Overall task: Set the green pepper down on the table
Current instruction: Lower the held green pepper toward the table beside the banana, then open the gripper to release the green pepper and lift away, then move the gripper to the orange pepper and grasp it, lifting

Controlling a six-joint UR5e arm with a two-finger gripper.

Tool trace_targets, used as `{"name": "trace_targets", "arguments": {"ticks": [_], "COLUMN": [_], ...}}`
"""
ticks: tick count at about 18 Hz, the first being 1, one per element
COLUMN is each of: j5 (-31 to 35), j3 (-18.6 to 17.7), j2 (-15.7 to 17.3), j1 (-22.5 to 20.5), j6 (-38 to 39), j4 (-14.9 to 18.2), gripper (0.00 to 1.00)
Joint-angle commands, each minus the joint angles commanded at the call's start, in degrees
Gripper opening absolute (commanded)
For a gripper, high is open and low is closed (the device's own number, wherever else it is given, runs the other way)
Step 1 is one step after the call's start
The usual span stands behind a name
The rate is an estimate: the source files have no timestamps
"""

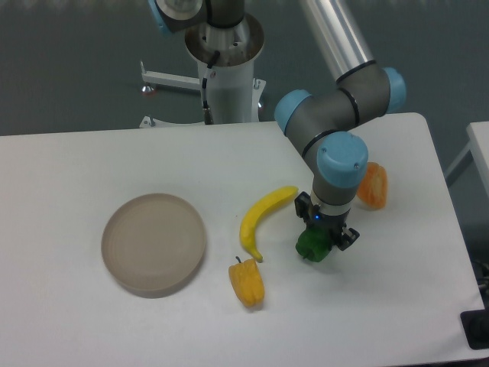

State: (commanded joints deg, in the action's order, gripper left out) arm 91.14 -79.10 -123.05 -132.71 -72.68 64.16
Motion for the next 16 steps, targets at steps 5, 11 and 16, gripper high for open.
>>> {"name": "trace_targets", "arguments": {"ticks": [5, 11, 16], "j5": [-0.2, 0.4, 0.3], "j3": [0.3, 0.2, 0.8], "j2": [0.9, 5.3, 8.3], "j1": [-0.3, -2.9, -7.0], "j6": [0.1, -0.2, -0.6], "j4": [0.3, 1.5, 9.2], "gripper": [1.00, 1.00, 1.00]}}
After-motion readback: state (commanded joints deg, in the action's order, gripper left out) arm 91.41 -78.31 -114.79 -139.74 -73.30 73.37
